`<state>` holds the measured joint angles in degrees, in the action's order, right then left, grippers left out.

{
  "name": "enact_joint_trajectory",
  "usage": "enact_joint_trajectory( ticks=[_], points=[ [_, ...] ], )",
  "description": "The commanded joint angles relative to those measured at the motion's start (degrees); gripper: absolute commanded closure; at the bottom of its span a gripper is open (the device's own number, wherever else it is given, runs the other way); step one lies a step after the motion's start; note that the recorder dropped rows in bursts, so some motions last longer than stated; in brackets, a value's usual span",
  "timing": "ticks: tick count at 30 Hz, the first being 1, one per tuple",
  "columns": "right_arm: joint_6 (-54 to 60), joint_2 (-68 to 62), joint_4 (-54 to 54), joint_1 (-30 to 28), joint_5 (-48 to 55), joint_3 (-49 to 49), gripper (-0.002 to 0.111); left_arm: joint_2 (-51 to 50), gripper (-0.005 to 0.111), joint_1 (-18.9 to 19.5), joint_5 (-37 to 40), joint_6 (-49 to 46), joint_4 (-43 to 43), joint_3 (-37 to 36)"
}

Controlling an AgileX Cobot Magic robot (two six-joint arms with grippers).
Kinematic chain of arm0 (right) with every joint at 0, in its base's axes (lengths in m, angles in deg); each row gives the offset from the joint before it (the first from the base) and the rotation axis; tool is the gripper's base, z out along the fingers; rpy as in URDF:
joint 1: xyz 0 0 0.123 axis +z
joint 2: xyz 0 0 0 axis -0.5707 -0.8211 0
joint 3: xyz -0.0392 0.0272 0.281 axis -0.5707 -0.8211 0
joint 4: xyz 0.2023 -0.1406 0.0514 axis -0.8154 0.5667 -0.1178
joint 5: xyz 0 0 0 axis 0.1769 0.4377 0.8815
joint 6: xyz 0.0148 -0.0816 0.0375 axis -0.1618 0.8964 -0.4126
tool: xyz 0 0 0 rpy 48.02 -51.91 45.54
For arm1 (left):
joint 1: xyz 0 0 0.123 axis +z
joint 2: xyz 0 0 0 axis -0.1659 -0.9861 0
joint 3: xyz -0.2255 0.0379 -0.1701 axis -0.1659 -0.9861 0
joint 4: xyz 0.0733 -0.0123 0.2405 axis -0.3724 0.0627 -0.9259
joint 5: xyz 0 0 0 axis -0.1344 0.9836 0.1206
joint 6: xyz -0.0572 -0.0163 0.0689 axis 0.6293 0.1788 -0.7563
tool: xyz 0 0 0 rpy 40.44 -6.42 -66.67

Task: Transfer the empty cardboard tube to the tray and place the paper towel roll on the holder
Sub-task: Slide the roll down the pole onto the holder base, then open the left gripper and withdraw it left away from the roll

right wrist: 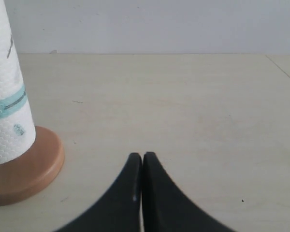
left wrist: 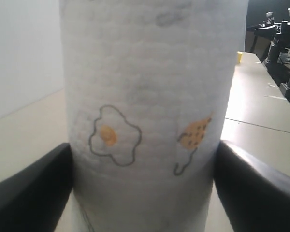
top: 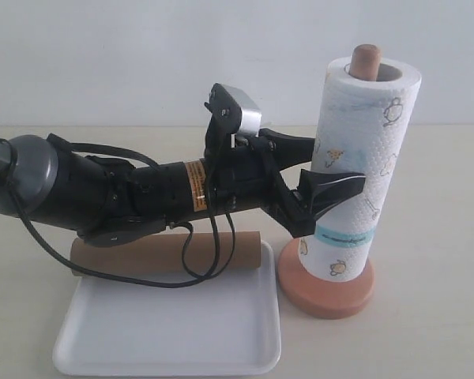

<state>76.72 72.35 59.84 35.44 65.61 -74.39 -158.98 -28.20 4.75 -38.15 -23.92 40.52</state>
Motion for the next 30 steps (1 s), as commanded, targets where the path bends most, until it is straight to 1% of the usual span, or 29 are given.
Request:
enact_joint_trajectory(
  ticks=[1,4,6,12,15,19,22,25,26,28,30],
  points=[
    [0.1,0.2,-0.1,-0.1,-0.9,0.0,0.108,0.2,0.022,-0.1,0.9,1.2,0.8,0.1],
    [0.1,0.2,-0.1,-0.1,-0.7,0.0,0.108,0.2,0.016,-0.1,3.0,1.8,0.8,0.1],
    [0.1,0.2,-0.1,-0.1,-0.7,0.0,0.108,0.2,0.015,-0.1,3.6,2.1,0.8,0.1],
    [0.1,0.2,-0.1,-0.1,-0.7,0.0,0.108,0.6,0.015,-0.1,2.4,4.3,0.7,0.1],
    [0.1,0.2,-0.1,-0.1,-0.7,0.0,0.108,1.7,0.015,-0.1,2.4,4.8,-1.6,0.1],
    [0.1,0.2,-0.1,-0.1,-0.7,0.0,0.108,4.1,0.015,-0.1,3.1,5.0,-3.5,0.1],
    [0.1,0.2,-0.1,-0.1,-0.7,0.0,0.108,6.5,0.015,-0.1,5.1,6.4,-3.7,0.1],
    [0.1,0.2,-0.1,-0.1,-0.7,0.0,0.108,9.2,0.015,0.1,8.8,8.9,-6.7,0.1],
    [0.1,0.2,-0.1,-0.1,-0.7,0.0,0.108,10.2,0.015,0.5,10.1,11.3,-8.9,0.1],
    [0.1,0.2,-0.1,-0.1,-0.7,0.0,0.108,12.0,0.015,1.3,10.6,14.6,-12.9,0.1],
    [0.1,0.2,-0.1,-0.1,-0.7,0.0,0.108,13.9,0.015,2.2,10.6,20.4,-17.5,0.1]
  ],
)
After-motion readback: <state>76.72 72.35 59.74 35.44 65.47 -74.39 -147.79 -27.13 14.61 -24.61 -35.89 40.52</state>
